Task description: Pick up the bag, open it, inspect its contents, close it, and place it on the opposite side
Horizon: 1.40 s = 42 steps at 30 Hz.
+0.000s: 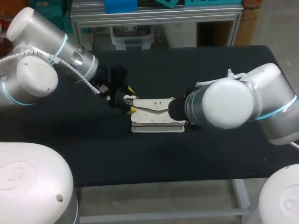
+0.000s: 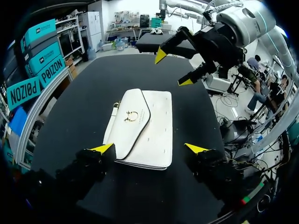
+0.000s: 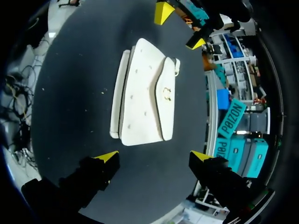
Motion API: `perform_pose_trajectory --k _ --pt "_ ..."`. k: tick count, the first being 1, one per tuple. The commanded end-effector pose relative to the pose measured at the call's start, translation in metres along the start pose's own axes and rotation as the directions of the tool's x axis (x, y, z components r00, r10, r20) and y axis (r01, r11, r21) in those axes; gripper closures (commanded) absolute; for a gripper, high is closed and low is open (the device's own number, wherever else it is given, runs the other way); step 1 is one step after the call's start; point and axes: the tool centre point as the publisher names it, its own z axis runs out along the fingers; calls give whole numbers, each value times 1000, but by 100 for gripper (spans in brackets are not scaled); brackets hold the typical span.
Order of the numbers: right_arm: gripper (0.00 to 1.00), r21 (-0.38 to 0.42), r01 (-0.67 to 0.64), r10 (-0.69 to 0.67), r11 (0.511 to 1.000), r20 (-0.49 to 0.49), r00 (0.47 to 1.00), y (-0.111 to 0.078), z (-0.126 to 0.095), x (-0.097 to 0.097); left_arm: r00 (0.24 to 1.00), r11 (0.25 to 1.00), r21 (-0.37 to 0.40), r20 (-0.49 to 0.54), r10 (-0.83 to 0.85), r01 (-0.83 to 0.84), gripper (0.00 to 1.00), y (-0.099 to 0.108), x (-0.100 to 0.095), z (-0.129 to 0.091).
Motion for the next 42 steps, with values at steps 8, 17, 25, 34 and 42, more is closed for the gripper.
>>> perform_pose_trajectory --k 8,17,25,34,42 --pt "0 69 24 -9 997 -206 978 6 16 -28 999 999 -37 8 -37 38 0 6 -5 -6" --pt "0 1 -47 44 999 -378 925 -1 21 -36 992 990 -62 13 -129 129 0 8 -8 -10" --pt "0 30 -136 135 990 -452 882 -11 15 -35 967 964 -83 18 -253 254 0 15 -9 -11" --pt "0 103 -196 221 975 -473 853 -22 5 -28 931 927 -80 22 -365 366 0 20 -17 -17" --pt "0 103 -196 221 975 -473 853 -22 5 -28 931 927 -80 22 -365 366 0 20 -17 -17"
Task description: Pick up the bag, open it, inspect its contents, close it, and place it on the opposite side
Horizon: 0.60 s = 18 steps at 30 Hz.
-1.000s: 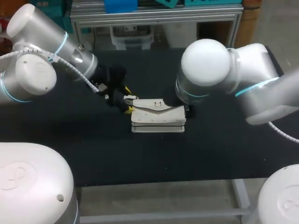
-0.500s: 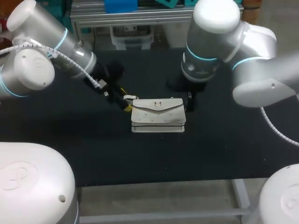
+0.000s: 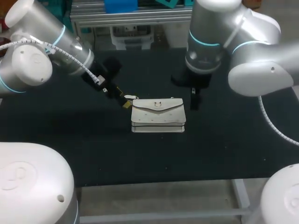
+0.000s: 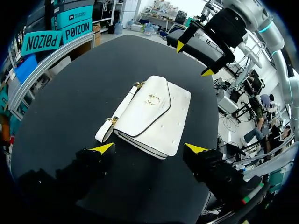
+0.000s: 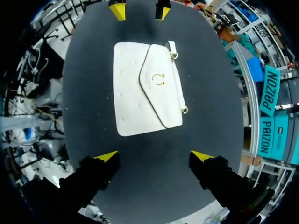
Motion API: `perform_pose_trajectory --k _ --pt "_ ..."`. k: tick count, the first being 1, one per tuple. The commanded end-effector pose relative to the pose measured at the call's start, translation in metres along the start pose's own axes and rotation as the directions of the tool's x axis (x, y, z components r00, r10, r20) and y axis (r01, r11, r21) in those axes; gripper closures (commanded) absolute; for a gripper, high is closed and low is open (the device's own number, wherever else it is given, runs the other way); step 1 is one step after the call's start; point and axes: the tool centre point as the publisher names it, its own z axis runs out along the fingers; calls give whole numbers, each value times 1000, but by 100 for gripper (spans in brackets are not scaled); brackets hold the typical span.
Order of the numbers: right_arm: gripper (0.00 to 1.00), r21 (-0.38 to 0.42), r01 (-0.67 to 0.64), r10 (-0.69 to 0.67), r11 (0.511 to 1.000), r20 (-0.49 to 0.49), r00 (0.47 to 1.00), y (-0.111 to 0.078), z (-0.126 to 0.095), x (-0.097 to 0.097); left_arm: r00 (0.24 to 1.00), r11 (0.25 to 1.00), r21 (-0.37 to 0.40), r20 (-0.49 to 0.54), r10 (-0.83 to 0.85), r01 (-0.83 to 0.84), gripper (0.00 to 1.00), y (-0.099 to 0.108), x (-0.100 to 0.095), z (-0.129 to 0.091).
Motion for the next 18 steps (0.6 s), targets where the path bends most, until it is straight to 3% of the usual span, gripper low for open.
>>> perform_pose_trajectory --k 1,4,6,10,14,17,18 --pt "0 5 1 -1 1000 -10 1000 2 -1 -2 1000 1000 0 0 0 0 0 0 0 1" --pt "0 5 1 -1 1000 -10 1000 2 -1 -2 1000 1000 0 0 0 0 0 0 0 1" --pt "0 73 -90 92 993 -25 995 17 0 -17 999 999 6 0 -35 35 0 -3 -1 3" --pt "0 113 -317 330 942 -128 935 20 -13 -39 946 949 59 77 -314 310 0 -13 -8 7" --pt "0 174 -492 521 853 -217 826 16 -25 -45 827 845 91 172 -535 527 0 -13 -10 6" --pt "0 215 -646 677 733 -328 659 13 -30 -48 719 743 109 197 -667 660 0 -11 -8 3" --pt "0 220 -666 696 713 -341 632 12 -31 -49 705 732 111 202 -679 673 0 -11 -8 3"
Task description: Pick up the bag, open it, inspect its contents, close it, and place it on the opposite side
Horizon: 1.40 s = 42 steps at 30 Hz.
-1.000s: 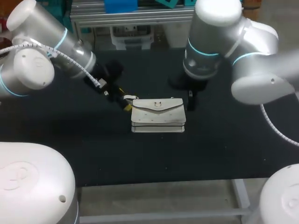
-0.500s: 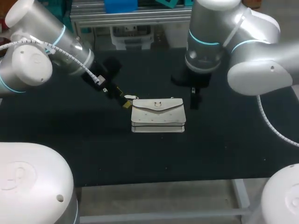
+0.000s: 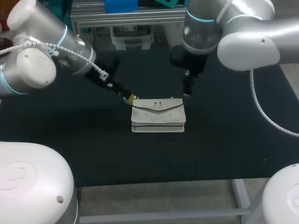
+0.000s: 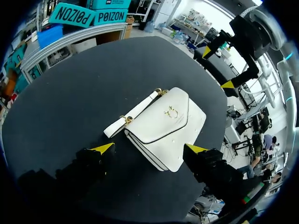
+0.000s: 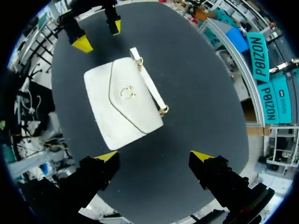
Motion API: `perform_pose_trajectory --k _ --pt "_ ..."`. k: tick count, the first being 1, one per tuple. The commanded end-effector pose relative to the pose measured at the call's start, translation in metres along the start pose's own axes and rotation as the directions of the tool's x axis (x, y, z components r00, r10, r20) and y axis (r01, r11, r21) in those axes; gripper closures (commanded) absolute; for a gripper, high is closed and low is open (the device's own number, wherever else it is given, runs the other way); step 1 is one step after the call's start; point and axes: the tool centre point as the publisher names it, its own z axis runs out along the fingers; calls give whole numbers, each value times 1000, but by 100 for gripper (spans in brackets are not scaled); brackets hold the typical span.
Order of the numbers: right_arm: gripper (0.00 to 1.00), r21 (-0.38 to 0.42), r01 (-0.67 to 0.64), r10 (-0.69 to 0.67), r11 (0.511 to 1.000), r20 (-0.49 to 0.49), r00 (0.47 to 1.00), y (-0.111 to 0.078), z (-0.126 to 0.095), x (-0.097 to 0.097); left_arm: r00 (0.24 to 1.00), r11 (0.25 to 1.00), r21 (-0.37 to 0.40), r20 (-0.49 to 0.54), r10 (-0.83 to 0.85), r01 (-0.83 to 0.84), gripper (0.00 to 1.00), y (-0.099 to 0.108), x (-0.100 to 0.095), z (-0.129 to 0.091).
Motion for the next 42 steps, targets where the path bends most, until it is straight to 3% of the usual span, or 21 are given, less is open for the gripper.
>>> perform_pose_trajectory --k 1,7,13,19,30,38,42 --pt "0 177 -461 494 870 -318 809 5 -10 -9 881 896 45 165 -443 442 0 4 8 -3" --pt "0 192 -674 686 713 -389 615 -7 -7 -1 799 813 80 152 -581 576 0 10 10 -11" --pt "0 126 -844 808 522 -392 441 -19 -5 15 762 768 74 95 -641 636 0 14 11 -11" --pt "0 69 -939 847 337 -459 270 -34 4 14 738 739 36 41 -674 673 0 10 9 1" --pt "0 33 -989 811 146 -576 100 -44 25 8 687 689 -2 -81 -723 725 0 -7 1 20" --pt "0 21 -999 767 45 -641 21 -38 28 9 718 725 3 -142 -682 689 0 -9 0 26" --pt "0 36 -999 753 24 -658 -5 -29 38 11 723 734 -4 -168 -671 680 0 -8 -2 28"
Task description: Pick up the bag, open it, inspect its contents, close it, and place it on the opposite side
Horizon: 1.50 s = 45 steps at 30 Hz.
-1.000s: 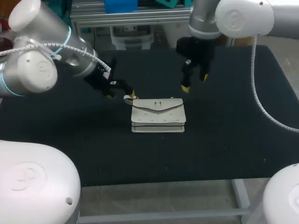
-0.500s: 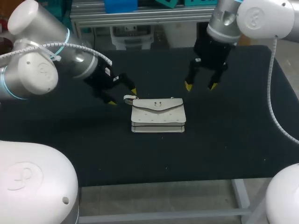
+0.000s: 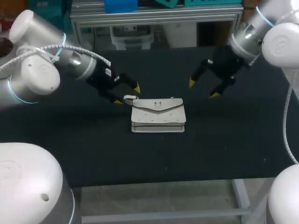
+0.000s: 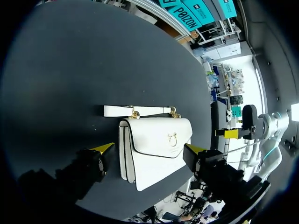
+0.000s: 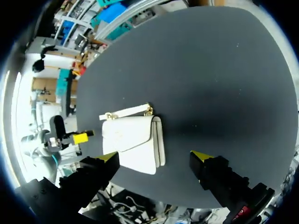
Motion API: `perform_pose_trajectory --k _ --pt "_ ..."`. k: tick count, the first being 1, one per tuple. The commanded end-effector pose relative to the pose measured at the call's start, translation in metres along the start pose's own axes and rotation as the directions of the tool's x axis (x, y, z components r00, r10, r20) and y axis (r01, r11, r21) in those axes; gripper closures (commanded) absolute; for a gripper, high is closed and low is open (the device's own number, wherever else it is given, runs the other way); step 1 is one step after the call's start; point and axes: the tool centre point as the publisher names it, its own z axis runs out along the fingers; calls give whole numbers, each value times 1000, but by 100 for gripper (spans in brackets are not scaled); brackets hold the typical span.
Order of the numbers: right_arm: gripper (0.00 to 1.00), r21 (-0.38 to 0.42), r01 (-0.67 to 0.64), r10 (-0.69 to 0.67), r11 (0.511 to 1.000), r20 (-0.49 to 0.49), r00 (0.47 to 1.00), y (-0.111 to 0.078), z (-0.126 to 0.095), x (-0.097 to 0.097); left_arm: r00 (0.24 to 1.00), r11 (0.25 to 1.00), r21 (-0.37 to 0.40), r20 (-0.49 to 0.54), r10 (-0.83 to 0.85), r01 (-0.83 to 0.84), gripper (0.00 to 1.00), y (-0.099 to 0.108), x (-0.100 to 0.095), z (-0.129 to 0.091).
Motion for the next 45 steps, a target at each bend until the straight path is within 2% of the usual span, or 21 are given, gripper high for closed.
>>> perform_pose_trajectory --k 1,11,18,22,26,36,45 --pt "0 -275 -251 182 928 -253 950 -4 15 -4 999 1000 -7 -51 4 -4 0 0 -7 3" --pt "0 -321 -296 186 900 -332 925 -5 33 -1 993 1000 1 -120 -14 15 0 4 -14 2" --pt "0 -280 -273 164 920 -359 919 4 51 4 987 999 -22 -153 -38 36 0 5 -18 10" --pt "0 -222 -168 75 960 -377 923 11 60 9 986 999 -28 -160 -39 35 0 6 -18 12" --pt "0 -193 -143 57 971 -392 918 11 65 10 986 999 -31 -165 -40 35 0 7 -18 13" --pt "0 -131 -101 25 986 -484 875 21 77 9 982 998 -47 -185 -38 29 17 8 -17 22" --pt "0 -96 -63 4 993 -517 856 29 87 18 979 998 -55 -201 -37 26 31 6 -15 28"
